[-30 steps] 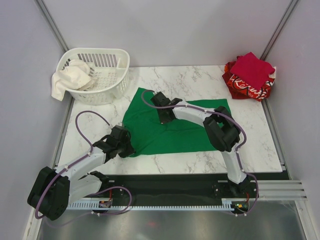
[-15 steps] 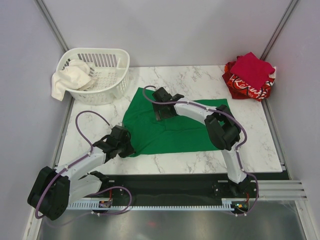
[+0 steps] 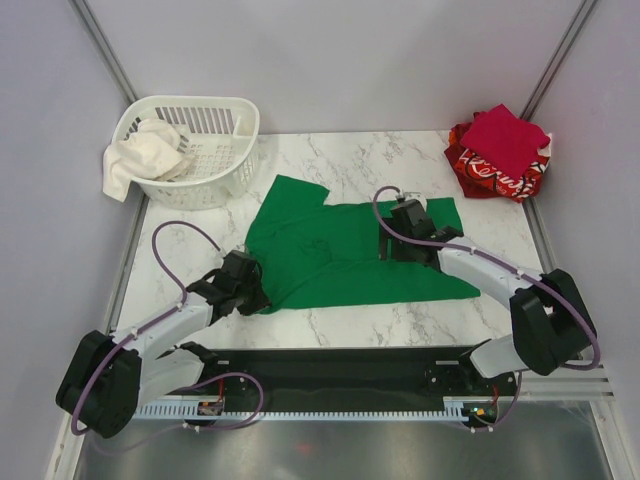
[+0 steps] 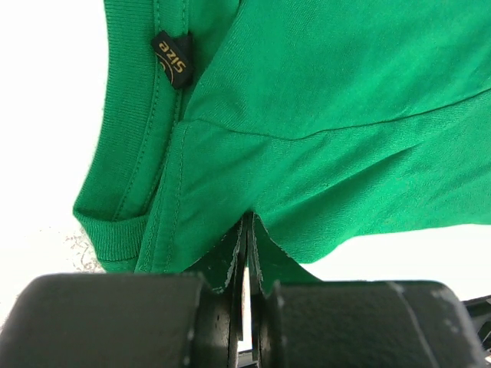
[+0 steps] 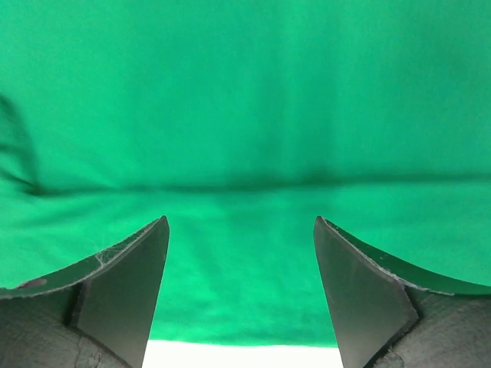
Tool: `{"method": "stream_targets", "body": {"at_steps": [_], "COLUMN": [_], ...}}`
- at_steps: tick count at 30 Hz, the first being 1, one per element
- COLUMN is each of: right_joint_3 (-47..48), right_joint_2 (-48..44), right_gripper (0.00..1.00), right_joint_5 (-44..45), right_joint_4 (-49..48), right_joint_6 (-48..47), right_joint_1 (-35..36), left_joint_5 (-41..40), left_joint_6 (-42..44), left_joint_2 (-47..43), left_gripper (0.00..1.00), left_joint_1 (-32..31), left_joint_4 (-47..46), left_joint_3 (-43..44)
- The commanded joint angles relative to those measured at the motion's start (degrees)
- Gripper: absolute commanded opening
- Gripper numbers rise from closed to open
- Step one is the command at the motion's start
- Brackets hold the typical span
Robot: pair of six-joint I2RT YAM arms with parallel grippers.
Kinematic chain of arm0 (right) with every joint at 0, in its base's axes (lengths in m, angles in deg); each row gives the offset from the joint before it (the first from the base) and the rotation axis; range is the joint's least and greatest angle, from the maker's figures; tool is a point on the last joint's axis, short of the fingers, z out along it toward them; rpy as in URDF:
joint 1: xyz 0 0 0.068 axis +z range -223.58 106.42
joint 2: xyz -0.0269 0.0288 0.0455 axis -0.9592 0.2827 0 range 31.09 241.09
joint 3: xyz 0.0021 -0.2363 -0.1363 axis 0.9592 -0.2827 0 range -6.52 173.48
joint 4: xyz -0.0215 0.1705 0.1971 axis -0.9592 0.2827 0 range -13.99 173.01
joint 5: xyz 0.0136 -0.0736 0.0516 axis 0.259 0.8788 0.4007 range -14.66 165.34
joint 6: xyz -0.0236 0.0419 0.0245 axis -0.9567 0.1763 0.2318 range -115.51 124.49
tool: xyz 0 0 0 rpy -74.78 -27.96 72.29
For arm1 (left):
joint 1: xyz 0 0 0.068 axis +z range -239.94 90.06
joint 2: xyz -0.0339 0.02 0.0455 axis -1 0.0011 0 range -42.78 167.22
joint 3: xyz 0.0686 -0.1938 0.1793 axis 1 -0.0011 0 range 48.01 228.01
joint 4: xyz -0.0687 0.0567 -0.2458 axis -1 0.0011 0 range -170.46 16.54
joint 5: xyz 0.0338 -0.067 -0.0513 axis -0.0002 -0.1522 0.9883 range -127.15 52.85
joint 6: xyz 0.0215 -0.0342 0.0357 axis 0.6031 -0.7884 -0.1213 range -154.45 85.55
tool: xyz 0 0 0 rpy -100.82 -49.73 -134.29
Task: Fold and stack the t-shirts
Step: Fold the tshirt
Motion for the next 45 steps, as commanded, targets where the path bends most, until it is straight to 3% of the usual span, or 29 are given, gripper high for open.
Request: {"method": "stream_targets", "body": {"at_steps": [1,12,16,25,30,33,34,36,37,41,45], "right_joint_3": [-8.83,-22.45,-26.76,-31.78,-30.47,-28.01,-26.35,-24.76,-22.92,-18.08,-15.35], "right_joint_2": [-1.35,-2.14,-5.12,-24.09,-32.8,-34.83,-35.44,-35.89,-35.89,-35.36,-35.1], "right_gripper": [0.84,0.86,0.87,0.93,0.95,0.96,0.97,0.97,0.97,0.98,0.98], "right_joint_5": [-13.77,-24.42,-26.36,-21.09,-18.71,-18.27,-18.27,-18.71,-19.06,-17.66,-17.65], "right_joint_4": [-8.56,-11.47,-10.16,4.32,10.58,13.14,14.01,14.37,14.45,15.24,13.41], "right_joint_6": [2.96,8.58,10.78,17.18,18.25,17.72,17.81,17.64,17.2,15.0,11.93], "right_joint_1": [-5.96,-19.32,-20.56,-20.56,-20.56,-20.56,-20.56,-20.56,-20.47,-20.56,-20.47], "left_joint_5": [-1.57,1.75,4.31,12.48,11.53,11.52,11.35,9.24,8.19,-3.9,-12.2], "left_joint_6": [-0.96,1.23,0.71,-4.73,-8.86,-10.28,-9.84,-7.48,-6.42,0.86,10.79], "left_joint_2": [0.57,1.81,-0.74,-7.6,-14.78,-18.22,-18.84,-20.07,-20.08,-19.2,-10.08], "left_gripper": [0.06,0.05,0.04,0.04,0.04,0.2,0.31,0.45,0.59,0.71,0.76], "left_joint_1": [-0.25,-0.25,-0.25,-1.56,-5.86,-7.97,-8.33,-8.68,-8.68,-8.68,-8.6], "left_joint_4": [-0.08,3.43,4.83,8.0,13.27,17.56,19.24,24.85,27.05,31.29,24.63], "left_joint_3": [1.74,3.67,1.57,-1.34,-0.9,1.89,3.39,9.28,11.65,26.22,33.28]}}
